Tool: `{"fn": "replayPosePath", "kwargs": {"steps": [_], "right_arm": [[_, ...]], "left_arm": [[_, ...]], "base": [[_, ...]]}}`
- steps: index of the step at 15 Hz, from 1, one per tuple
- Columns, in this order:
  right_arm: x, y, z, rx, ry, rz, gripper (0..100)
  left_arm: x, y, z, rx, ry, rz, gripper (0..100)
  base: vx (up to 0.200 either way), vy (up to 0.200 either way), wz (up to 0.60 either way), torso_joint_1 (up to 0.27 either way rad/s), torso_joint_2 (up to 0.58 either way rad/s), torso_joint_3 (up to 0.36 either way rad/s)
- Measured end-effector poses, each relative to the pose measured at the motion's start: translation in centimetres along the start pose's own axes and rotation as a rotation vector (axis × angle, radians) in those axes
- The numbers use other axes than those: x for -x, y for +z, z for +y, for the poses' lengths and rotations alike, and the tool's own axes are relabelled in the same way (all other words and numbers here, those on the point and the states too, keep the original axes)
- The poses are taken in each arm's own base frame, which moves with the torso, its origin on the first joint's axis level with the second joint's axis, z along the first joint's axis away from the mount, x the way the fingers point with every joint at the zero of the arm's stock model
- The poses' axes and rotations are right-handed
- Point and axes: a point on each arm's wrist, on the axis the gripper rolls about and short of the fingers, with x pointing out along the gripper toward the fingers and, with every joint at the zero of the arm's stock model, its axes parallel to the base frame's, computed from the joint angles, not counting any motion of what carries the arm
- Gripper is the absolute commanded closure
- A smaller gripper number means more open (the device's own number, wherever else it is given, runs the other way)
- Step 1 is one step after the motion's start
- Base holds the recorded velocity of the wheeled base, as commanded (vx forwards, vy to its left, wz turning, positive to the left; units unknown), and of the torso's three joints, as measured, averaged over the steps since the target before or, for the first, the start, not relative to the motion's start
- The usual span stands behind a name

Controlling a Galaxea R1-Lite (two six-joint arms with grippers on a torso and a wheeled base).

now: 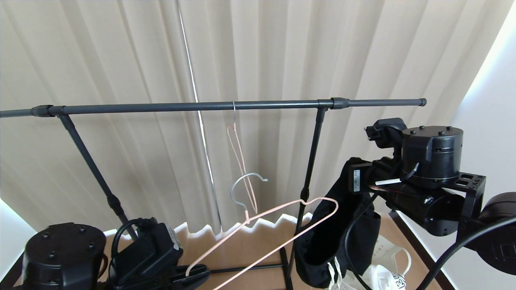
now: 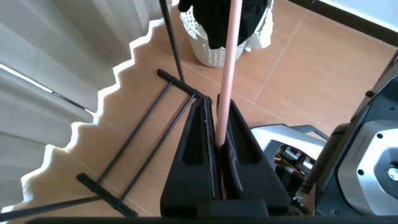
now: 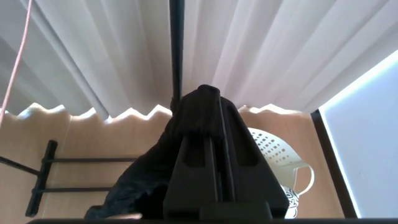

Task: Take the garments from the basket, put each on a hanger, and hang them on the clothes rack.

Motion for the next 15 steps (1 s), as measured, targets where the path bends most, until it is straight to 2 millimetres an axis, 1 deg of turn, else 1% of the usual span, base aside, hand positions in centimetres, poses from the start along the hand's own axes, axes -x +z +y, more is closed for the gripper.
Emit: {"fn": "replayPosePath", "kwargs": {"steps": [4, 6, 8, 11, 13, 14, 15], "right_arm": [[0.4, -0.6, 1.0, 0.020, 0.003, 0.009, 100], [0.3, -0.9, 1.5, 0.031, -0.002, 0.014, 100], [0.3, -1.0, 1.8, 0.038, -0.021, 0.014, 100], [0.7, -1.0, 2.6, 0.048, 0.004, 0.010, 100], [1.1, -0.8, 3.4, 0.067, 0.027, 0.004, 100], [1.2, -0.3, 3.6, 0.105, 0.035, -0.011, 100], [1.3, 0.6, 3.9, 0.127, 0.042, -0.040, 100]], "left_arm": [[-2.2, 1.6, 0.3, -0.009, 0.034, -0.034, 100], [-3.2, 2.5, 0.4, 0.022, 0.053, -0.063, 100], [-4.0, 2.9, 0.3, 0.066, 0.087, -0.080, 100], [-5.0, 3.2, 0.2, 0.072, 0.095, -0.106, 100], [-5.4, 3.3, 0.3, 0.071, 0.096, -0.114, 100], [-5.6, 3.7, 0.3, 0.067, 0.099, -0.136, 100], [-5.7, 3.9, 0.4, 0.064, 0.100, -0.144, 100]], "base": [[0.000, 0.000, 0.00, 0.000, 0.00, 0.000], [0.000, 0.000, 0.00, 0.000, 0.00, 0.000], [0.000, 0.000, 0.00, 0.000, 0.00, 0.000], [0.000, 0.000, 0.00, 0.000, 0.00, 0.000], [0.000, 0.000, 0.00, 0.000, 0.00, 0.000], [0.000, 0.000, 0.00, 0.000, 0.00, 0.000], [0.000, 0.000, 0.00, 0.000, 0.00, 0.000]]}}
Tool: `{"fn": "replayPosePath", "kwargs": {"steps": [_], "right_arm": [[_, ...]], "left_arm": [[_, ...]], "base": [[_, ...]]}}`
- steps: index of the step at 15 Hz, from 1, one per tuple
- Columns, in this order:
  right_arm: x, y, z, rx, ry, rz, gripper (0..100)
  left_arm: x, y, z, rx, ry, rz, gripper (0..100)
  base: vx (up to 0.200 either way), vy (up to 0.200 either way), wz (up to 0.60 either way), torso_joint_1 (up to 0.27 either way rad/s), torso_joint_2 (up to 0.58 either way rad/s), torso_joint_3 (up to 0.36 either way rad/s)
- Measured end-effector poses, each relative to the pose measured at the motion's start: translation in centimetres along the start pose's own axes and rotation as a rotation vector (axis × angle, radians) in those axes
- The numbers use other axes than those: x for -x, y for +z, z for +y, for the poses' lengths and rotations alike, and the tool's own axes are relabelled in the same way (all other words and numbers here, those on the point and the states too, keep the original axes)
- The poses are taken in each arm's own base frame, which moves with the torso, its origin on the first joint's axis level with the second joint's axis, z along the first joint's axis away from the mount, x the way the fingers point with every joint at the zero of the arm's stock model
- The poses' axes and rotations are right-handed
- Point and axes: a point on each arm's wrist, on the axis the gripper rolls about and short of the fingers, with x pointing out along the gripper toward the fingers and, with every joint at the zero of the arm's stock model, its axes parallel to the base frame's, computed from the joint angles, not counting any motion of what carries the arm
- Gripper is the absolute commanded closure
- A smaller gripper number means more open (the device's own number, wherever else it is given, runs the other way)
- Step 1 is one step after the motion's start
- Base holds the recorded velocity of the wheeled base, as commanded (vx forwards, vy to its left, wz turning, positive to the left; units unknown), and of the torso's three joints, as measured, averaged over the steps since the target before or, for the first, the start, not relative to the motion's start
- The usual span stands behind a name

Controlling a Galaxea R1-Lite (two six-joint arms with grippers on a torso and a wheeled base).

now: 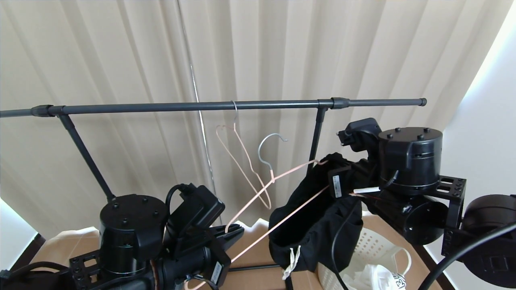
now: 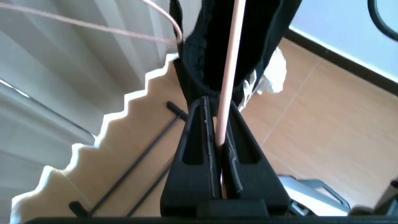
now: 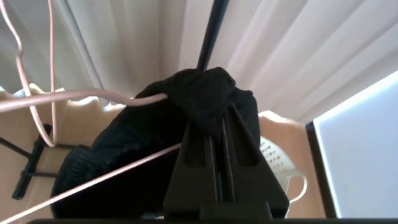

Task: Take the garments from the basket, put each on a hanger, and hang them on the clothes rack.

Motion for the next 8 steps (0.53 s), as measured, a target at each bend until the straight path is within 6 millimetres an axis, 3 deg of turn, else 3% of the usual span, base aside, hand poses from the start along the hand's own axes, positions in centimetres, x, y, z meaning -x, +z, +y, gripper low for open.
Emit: {"fn": "replayPosePath", "kwargs": {"steps": [6, 8], "right_arm": [[1.2, 1.6, -0.4, -0.056, 0.022, -0.062, 100], [2.0, 1.7, 0.3, -0.057, 0.054, -0.072, 100]], "left_arm": [[-0.1, -0.1, -0.7, -0.028, -0.027, 0.005, 100], [-0.4, 0.2, -0.8, -0.030, -0.029, -0.002, 100]], "base": [[0.000, 0.000, 0.00, 0.000, 0.00, 0.000], [0.000, 0.000, 0.00, 0.000, 0.00, 0.000]]}}
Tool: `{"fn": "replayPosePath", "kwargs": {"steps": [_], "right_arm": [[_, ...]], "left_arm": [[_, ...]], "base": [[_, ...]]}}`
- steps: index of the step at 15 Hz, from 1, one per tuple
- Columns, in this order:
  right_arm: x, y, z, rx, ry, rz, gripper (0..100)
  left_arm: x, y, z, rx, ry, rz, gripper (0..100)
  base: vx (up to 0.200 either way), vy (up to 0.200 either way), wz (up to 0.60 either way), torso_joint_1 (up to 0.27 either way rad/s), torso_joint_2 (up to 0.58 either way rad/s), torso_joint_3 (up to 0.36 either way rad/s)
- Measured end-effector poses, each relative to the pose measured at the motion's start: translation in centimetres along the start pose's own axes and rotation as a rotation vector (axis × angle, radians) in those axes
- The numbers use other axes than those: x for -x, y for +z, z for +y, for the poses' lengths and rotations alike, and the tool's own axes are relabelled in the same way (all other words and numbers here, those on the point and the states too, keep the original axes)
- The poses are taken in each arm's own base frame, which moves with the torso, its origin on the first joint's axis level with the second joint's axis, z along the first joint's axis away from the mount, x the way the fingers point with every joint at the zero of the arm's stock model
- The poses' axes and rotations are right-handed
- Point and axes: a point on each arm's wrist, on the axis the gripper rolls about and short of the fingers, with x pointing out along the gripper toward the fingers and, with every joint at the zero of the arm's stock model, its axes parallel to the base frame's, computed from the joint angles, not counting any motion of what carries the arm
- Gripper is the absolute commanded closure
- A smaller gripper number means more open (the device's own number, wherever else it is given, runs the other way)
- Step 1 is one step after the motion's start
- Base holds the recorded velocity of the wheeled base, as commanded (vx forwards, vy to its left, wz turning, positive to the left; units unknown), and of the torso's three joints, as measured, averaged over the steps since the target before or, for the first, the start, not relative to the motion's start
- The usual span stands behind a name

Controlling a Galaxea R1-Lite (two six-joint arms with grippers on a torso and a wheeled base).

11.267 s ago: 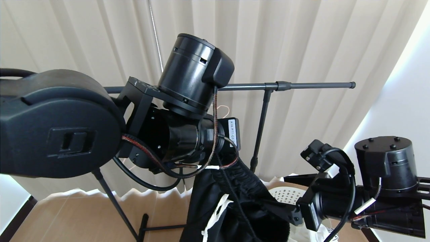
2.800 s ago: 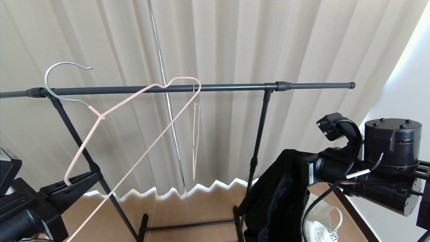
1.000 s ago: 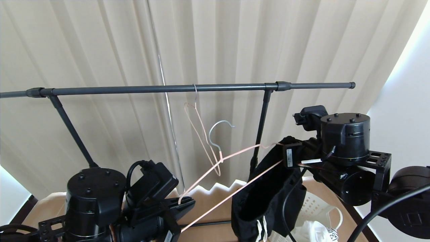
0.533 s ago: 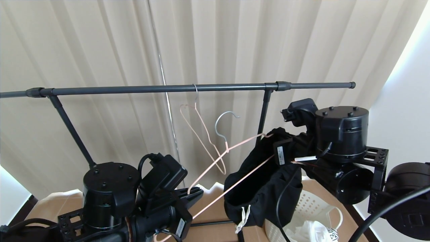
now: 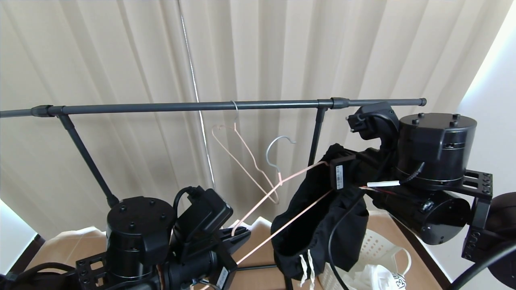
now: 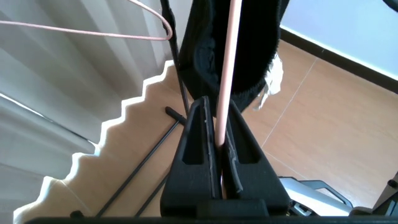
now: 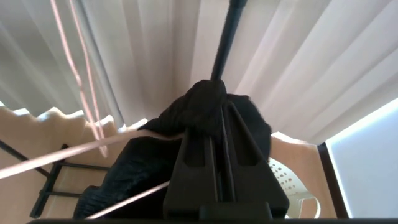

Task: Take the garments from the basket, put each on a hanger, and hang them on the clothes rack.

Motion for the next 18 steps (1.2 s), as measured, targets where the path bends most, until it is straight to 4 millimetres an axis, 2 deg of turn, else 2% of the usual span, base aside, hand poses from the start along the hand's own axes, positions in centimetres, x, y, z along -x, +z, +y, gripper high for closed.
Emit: {"fn": "replayPosePath", "kwargs": {"steps": [6, 13, 18], "right_arm": [[2.2, 0.1, 1.4, 0.007, 0.083, -0.017, 100], [5.0, -0.3, 4.1, 0.015, 0.211, -0.027, 100], [6.6, -0.6, 4.4, 0.026, 0.259, -0.031, 100]], "left_arm": [[-0.3, 0.3, 0.1, -0.007, 0.000, -0.008, 100], [-0.4, 0.3, 0.1, -0.003, 0.001, -0.009, 100], [-0.6, 0.5, 0.2, 0.001, 0.011, -0.030, 100]], "base": [[0.000, 0.000, 0.00, 0.000, 0.00, 0.000], [0.000, 0.000, 0.00, 0.000, 0.00, 0.000], [0.000, 0.000, 0.00, 0.000, 0.00, 0.000]]}}
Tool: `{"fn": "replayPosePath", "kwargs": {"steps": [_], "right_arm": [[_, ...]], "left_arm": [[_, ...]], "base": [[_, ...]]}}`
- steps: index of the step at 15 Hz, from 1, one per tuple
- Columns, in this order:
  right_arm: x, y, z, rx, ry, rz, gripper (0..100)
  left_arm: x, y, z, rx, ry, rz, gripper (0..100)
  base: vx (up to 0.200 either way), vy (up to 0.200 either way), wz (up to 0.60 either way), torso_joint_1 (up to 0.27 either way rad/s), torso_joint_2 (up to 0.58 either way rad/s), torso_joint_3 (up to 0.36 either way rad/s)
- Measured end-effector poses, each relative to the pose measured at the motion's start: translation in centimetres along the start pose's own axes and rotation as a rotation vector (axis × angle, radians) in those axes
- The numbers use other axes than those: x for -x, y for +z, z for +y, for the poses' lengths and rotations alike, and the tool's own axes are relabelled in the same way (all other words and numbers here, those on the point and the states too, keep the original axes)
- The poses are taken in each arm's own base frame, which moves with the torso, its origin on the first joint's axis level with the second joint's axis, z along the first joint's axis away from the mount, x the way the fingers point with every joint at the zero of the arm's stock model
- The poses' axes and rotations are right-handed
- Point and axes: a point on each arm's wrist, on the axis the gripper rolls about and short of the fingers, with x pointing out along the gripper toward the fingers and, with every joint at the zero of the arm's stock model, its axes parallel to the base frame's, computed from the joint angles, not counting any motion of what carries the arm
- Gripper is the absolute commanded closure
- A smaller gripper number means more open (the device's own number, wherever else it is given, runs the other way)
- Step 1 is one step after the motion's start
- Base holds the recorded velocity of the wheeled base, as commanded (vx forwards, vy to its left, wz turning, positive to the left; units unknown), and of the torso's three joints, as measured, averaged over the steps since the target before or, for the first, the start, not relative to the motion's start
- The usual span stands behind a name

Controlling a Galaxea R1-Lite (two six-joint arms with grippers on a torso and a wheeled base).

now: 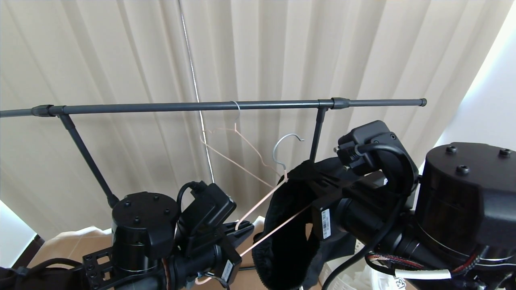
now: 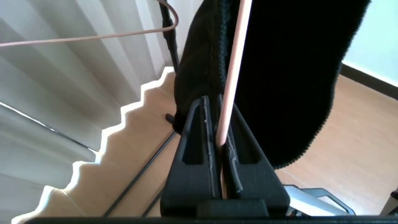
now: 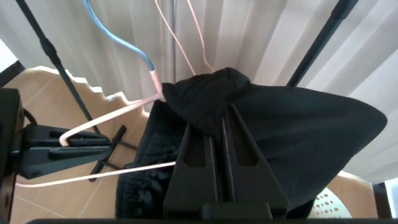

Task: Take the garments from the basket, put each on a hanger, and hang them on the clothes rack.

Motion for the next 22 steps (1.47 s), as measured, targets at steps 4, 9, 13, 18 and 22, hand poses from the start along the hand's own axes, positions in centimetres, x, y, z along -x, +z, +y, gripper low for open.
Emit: {"fn": "replayPosePath", "kwargs": {"steps": [4, 9, 13, 18, 22], "right_arm": [[0.4, 0.4, -0.2, -0.007, 0.001, -0.013, 0], [1.1, 1.0, -1.7, 0.004, -0.020, -0.027, 0], [1.5, 0.7, -3.5, 0.024, 0.004, -0.009, 0], [2.3, -0.1, -5.0, 0.066, 0.062, 0.060, 0], [2.4, -1.2, -6.2, 0.122, 0.138, 0.096, 0]], "left_arm": [[0.0, 0.3, 0.2, 0.003, 0.025, -0.029, 100], [0.1, 0.8, 0.3, 0.018, 0.035, -0.104, 100], [0.3, 0.3, 0.7, 0.029, 0.043, -0.087, 100], [1.1, -0.4, 1.3, 0.033, 0.066, -0.135, 100], [1.6, -1.8, 1.2, 0.027, 0.070, -0.150, 100]], "base": [[0.000, 0.000, 0.00, 0.000, 0.00, 0.000], [0.000, 0.000, 0.00, 0.000, 0.00, 0.000], [0.000, 0.000, 0.00, 0.000, 0.00, 0.000], [0.000, 0.000, 0.00, 0.000, 0.00, 0.000], [0.000, 0.000, 0.00, 0.000, 0.00, 0.000]]}}
